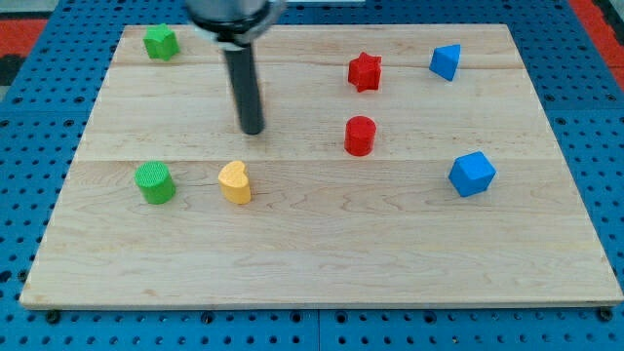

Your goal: Push the blue cube closer to the red circle

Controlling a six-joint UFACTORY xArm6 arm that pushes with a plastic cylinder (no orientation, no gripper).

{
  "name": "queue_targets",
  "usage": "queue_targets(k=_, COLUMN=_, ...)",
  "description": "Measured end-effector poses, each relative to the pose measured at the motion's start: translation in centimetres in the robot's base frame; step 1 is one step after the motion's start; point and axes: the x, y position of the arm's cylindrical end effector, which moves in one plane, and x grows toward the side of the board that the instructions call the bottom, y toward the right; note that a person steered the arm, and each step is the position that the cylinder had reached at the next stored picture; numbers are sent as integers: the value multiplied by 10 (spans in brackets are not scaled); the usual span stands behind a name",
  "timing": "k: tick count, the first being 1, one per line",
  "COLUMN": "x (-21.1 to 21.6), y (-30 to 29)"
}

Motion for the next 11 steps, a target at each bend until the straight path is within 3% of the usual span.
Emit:
queue_targets(k=2, x=-32, y=126)
queue_targets(k=4, x=13, y=319)
queue_targets(k=5, x=76, y=328)
queue_targets(k=6, x=97, y=305)
queue_targets(k=8, x=93, y=205)
queue_targets(k=9, x=96, y=198)
queue_targets(k=11, x=51, y=178)
